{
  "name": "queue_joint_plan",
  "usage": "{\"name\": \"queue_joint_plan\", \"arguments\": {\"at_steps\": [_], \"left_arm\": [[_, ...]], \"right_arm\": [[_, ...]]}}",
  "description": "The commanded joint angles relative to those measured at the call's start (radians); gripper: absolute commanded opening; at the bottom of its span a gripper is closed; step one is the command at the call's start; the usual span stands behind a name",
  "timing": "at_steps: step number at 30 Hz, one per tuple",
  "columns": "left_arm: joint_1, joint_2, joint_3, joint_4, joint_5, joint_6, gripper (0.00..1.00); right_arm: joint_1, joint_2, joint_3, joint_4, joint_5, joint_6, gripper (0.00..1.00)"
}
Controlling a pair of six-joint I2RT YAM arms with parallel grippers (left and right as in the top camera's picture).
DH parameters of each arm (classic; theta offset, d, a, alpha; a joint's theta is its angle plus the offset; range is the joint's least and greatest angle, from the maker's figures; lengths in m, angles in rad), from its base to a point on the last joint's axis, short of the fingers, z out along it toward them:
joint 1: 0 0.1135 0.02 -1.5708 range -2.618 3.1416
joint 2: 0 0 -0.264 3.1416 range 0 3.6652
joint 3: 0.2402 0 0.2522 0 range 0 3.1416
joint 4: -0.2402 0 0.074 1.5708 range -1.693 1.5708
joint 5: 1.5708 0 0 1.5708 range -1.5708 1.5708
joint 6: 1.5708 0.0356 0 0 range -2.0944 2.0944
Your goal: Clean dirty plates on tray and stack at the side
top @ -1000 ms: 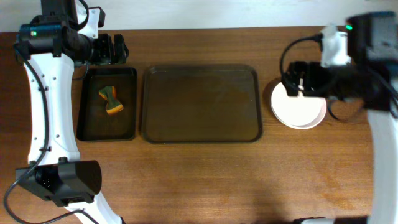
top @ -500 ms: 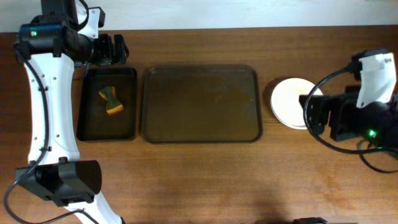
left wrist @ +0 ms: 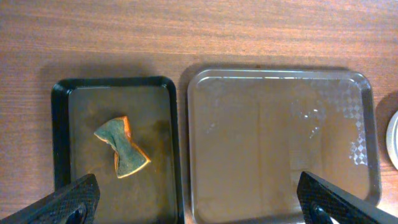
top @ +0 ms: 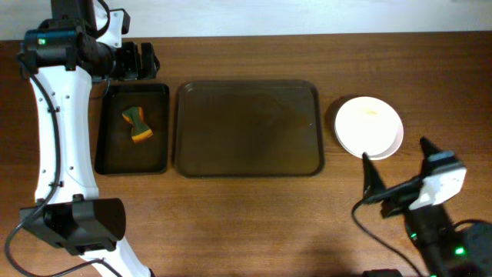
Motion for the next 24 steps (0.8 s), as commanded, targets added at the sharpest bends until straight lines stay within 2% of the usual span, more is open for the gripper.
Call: {"name": "queue_joint_plan", "arguments": {"at_steps": [1, 5, 10, 15, 18, 24], "left_arm": [[0.001, 0.000, 0.008, 0.002, 0.010, -0.006, 1.00], [0.001, 0.000, 0.008, 0.002, 0.010, -0.006, 1.00], [0.001, 0.000, 0.008, 0.002, 0.010, -0.006, 1.00], [0.001, 0.000, 0.008, 0.002, 0.010, -0.006, 1.00], [0.001, 0.000, 0.008, 0.002, 0.010, -0.006, 1.00], [0.001, 0.000, 0.008, 0.002, 0.010, -0.006, 1.00]], "right_arm": [[-0.005, -0.181, -0.301, 0.206, 0.008, -0.006, 0.98], [-0.005, -0.335, -0.596, 0.431, 0.008, -0.006, 0.98], [-0.005, -0.425, -0.833, 0.702, 0.036, -0.006, 0.98], [-0.006, -0.425, -0.855, 0.625, 0.158, -0.003, 0.99], [-0.006, -0.421, -0.855, 0.439, 0.167, -0.002, 0.98], [-0.006, -0.418, -0.855, 0.439, 0.167, -0.003, 0.98]]}}
